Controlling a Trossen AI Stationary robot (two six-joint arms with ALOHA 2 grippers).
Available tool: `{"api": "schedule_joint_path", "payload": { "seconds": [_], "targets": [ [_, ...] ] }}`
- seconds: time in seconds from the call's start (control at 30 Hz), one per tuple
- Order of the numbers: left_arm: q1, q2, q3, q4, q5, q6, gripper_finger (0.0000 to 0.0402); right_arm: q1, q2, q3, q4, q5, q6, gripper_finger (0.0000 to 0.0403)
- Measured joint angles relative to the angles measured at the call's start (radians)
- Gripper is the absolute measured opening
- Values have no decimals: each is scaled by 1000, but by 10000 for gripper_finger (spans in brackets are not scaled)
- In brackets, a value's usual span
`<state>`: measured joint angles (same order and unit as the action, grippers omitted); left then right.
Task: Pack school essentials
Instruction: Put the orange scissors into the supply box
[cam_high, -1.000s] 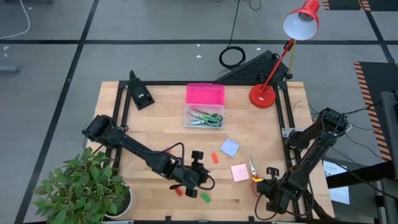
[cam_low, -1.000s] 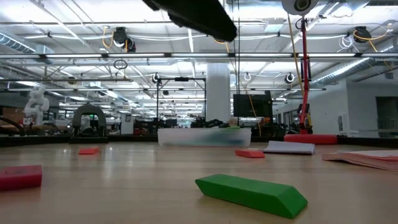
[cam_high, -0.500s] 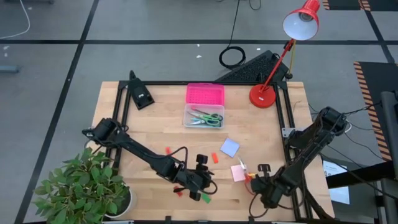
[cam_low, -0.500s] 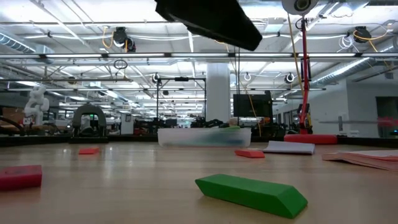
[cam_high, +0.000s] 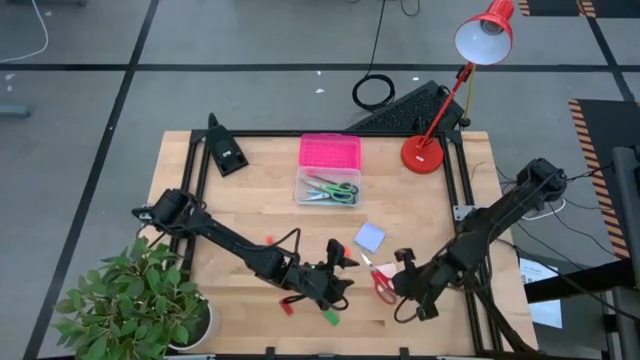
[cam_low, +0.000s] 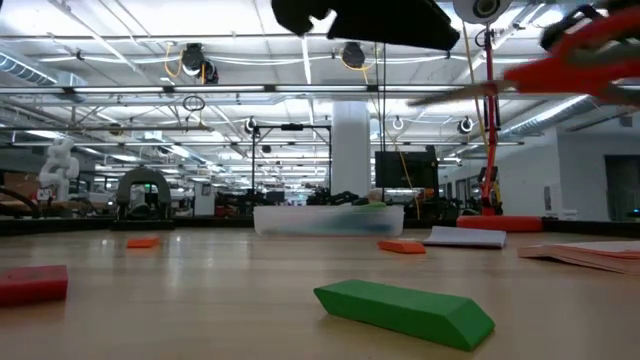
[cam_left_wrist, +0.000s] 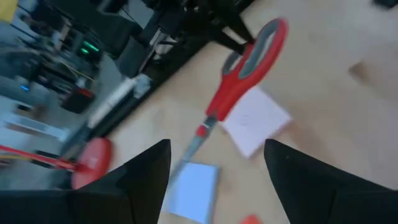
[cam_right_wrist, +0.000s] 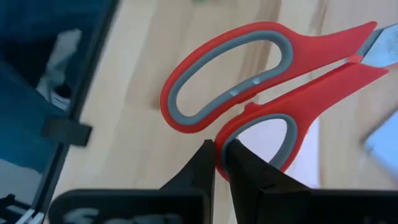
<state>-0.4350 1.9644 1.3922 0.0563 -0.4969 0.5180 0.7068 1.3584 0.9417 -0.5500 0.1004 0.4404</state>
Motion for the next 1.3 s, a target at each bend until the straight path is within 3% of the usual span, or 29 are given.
{"api": "schedule_joint_path", "payload": {
  "seconds": [0.53,0.8,1.1,1.3],
  "targets": [
    [67,0,0,17,-1,221,227,-231,-62,0,82,-212,-374,19],
    [66,0,0,-11,-2,237,148,-307,-62,0,83,-288,-426,20],
    [64,0,0,-20,0,241,30,-315,-62,0,83,-279,-425,21],
    [66,0,0,-60,-19,212,31,-314,-62,0,84,-180,-374,64]
  ]
}}
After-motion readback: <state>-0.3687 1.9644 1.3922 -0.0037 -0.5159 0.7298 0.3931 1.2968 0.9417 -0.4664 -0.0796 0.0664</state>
